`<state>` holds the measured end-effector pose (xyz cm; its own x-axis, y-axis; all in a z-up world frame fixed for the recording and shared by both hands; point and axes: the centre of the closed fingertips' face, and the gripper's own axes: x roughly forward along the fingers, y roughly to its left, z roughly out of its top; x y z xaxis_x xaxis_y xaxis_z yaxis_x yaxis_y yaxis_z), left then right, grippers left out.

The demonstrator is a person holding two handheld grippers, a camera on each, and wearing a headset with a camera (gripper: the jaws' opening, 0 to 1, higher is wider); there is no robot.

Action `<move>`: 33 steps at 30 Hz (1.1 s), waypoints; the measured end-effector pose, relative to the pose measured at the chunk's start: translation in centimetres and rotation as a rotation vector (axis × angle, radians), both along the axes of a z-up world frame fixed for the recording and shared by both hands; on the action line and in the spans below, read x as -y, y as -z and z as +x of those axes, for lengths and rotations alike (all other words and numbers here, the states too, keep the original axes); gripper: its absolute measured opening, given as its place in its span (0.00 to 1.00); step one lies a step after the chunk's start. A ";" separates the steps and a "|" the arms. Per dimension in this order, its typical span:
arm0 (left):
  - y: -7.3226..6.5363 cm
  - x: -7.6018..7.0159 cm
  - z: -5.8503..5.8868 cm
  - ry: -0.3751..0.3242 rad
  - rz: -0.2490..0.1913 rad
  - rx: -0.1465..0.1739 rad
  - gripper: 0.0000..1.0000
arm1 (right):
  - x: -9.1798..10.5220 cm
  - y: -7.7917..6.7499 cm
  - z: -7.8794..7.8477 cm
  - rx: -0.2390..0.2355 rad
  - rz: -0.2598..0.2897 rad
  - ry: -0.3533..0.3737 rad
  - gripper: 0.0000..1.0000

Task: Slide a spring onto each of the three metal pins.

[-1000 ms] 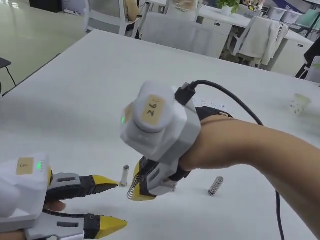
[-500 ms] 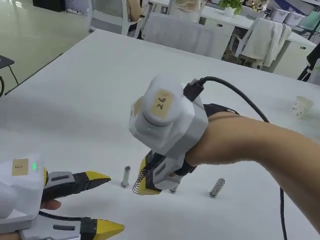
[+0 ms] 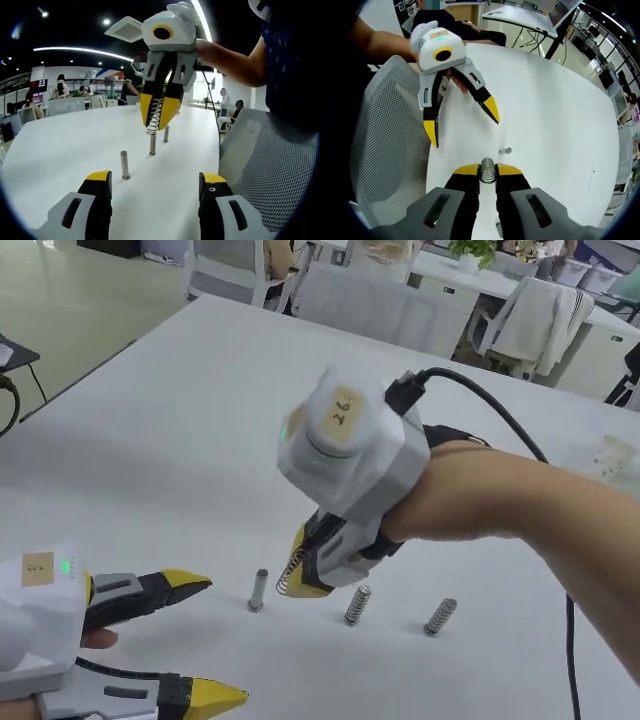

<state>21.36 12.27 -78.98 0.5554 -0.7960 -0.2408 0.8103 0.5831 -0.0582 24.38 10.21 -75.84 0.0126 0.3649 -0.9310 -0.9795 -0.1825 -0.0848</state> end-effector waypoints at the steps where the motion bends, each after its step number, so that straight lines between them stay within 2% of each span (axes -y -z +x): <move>1: 0.0 -0.1 0.0 -0.004 0.001 0.000 0.69 | -0.1 0.0 0.3 0.003 0.000 0.000 0.09; 9: 0.0 -0.6 0.0 -0.022 -0.002 0.001 0.71 | -0.9 0.0 1.7 0.018 -0.003 0.001 0.09; 16: 0.0 -0.9 -0.2 -0.032 -0.002 0.002 0.72 | -1.7 1.0 2.7 0.013 -0.012 0.004 0.09; 33: 0.1 -1.4 -0.1 -0.041 0.007 -0.004 0.72 | -2.4 3.3 3.4 -0.010 -0.048 -0.002 0.09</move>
<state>21.30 13.66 -79.10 0.5865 -0.7708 -0.2487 0.7856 0.6161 -0.0567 27.81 12.56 -79.09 0.0031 0.3202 -0.9474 -0.9800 -0.1876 -0.0667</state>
